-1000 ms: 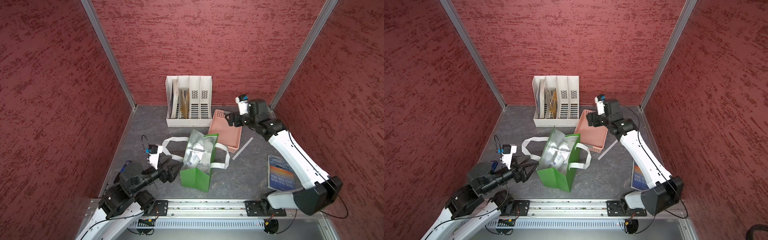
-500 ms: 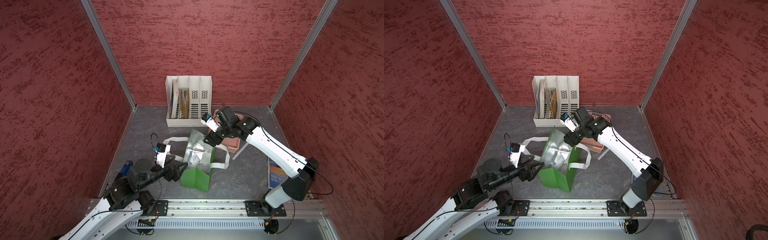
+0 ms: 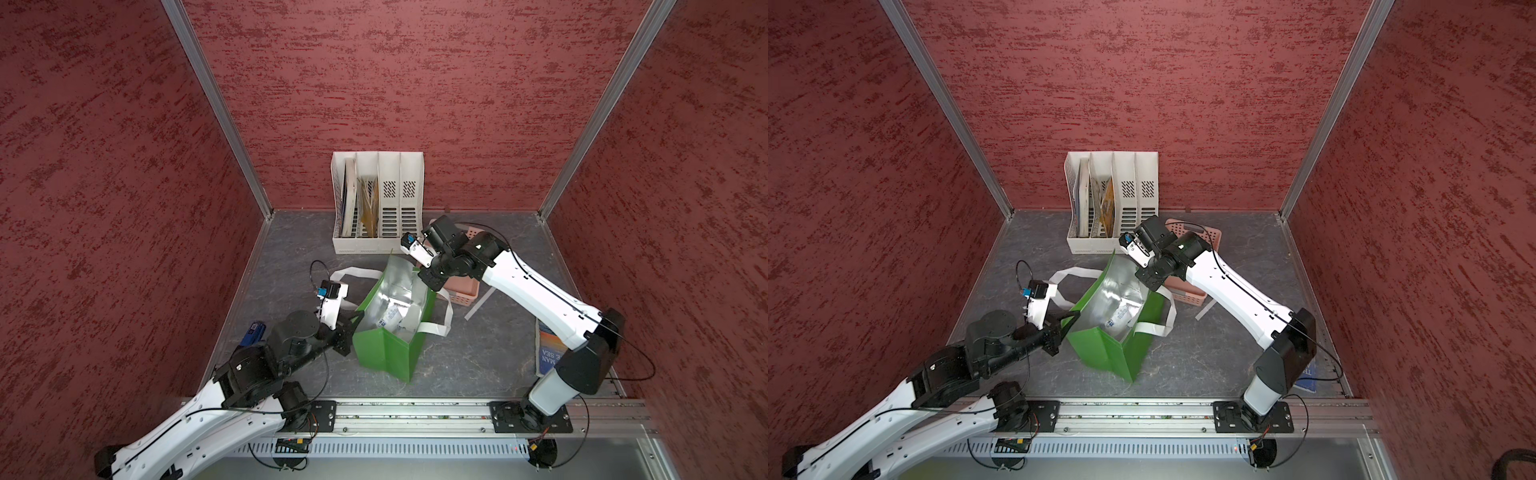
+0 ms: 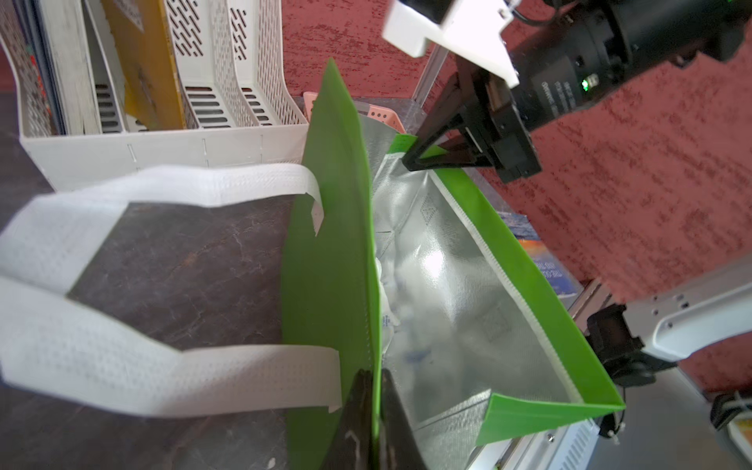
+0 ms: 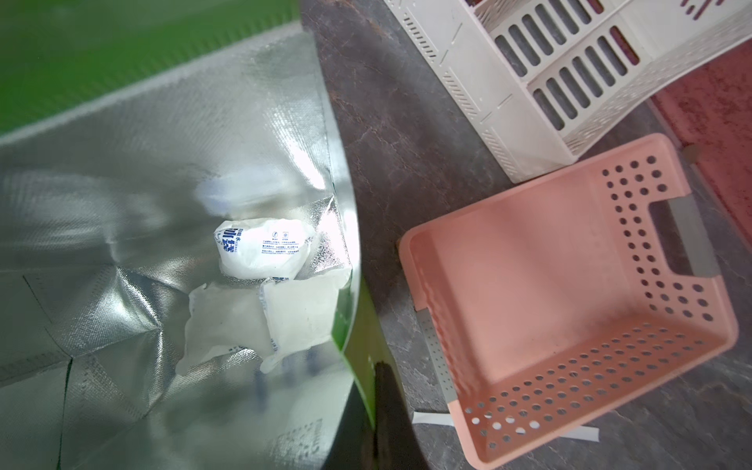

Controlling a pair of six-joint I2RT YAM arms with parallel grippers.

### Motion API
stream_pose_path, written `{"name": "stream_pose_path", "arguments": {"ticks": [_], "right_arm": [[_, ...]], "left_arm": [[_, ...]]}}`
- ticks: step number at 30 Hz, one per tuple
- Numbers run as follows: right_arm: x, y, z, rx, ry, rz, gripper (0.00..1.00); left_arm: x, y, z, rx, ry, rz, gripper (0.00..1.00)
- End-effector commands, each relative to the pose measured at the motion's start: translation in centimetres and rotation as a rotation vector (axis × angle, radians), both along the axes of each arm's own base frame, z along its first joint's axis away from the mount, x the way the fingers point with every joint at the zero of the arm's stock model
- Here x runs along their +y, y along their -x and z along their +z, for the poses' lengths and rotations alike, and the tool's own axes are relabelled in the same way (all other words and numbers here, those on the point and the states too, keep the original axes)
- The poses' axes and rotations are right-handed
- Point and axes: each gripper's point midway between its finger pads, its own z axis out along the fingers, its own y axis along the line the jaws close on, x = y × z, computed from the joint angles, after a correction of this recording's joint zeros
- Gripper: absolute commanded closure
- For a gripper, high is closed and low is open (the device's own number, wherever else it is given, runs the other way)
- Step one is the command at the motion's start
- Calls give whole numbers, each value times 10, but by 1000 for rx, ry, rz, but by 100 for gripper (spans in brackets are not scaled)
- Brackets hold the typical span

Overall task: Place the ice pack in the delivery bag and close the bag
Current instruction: Adjust the delivery bag at the center of the board.

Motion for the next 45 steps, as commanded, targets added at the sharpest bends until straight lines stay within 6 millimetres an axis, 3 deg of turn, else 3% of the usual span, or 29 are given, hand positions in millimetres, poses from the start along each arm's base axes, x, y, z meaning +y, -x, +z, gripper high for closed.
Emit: {"name": "stream_pose_path", "arguments": {"ticks": [1,6,12,18,22,24,29,31,35,40,45], "right_arm": [[-13,1,34,-66,-44,-93,100],[-19,23,43,35,-142,-218,100],[-24,55,36,155,-258,-399,100],[-25,78,37,236,-455,-541,100],[-21,82,40,252,-564,-588,100],[-26,77,37,236,-576,-647,100],[-36,65,29,189,-564,-746,100],[-35,62,26,188,-561,-761,100],[-32,58,20,198,-556,-787,100],[-34,54,21,193,-576,-830,100],[-26,55,31,209,-639,-807,100]], "left_arm": [[15,-21,21,-79,-18,142,100],[7,-43,36,-133,-41,203,100],[-16,-74,43,-172,-81,154,100],[-32,-108,51,-96,30,1,100],[-51,-109,60,-93,37,-141,100],[-59,-106,58,-72,38,-188,88],[-50,-106,54,-42,40,-145,15],[-35,-110,59,-50,45,-77,1],[5,-122,78,-17,132,83,0],[33,-127,99,0,249,151,0],[39,-100,94,-40,239,130,0]]}}
